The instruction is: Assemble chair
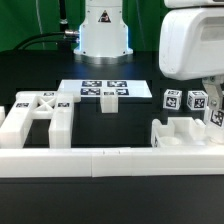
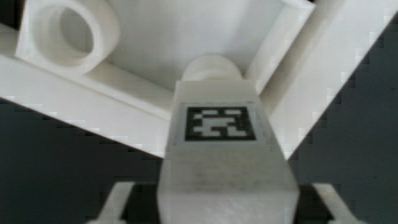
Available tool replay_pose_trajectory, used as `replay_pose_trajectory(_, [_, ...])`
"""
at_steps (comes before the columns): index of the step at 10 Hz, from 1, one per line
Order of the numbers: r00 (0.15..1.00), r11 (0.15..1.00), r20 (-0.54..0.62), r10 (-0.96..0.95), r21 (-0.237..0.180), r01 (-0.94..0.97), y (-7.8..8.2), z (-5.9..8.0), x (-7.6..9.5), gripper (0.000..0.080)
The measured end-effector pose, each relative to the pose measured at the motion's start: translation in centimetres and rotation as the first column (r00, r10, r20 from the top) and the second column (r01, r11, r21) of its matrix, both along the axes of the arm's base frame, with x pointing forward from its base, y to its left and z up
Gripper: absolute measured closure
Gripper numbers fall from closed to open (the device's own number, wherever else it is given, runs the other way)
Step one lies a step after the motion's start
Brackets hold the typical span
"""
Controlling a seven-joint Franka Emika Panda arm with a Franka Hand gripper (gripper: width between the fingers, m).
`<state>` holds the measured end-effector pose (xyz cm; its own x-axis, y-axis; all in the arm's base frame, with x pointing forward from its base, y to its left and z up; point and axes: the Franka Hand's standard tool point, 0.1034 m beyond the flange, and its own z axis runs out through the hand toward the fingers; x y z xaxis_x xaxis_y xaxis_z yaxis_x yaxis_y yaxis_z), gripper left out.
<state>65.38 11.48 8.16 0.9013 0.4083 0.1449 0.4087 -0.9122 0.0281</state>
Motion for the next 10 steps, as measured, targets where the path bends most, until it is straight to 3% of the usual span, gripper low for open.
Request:
replay_pose_trajectory(2, [0.987, 0.987, -0.009, -0.160, 0.027, 0.160, 0.05, -0.03, -0.02, 0.0512])
replay_pose_trajectory(4, [0.923, 0.920, -0.006, -0.385, 0.082, 0.384, 0.59, -0.09, -0.07, 0.0512])
replay_pose_trajectory(6, [0.701, 0.690, -0.007, -0.713, 0.171, 0.704, 0.26, -0.21, -0.63, 0.0512])
replay_pose_trajectory(8, [0.520, 0.499, -0.060, -0.852, 0.202, 0.843, -0.12, -0.19, -0.57, 0.0512])
replay_pose_trajectory(10, [0.321, 0.295, -0.103, -0.942, 0.204, 0.933, -0.23, -0.15, -0.68, 0.0512])
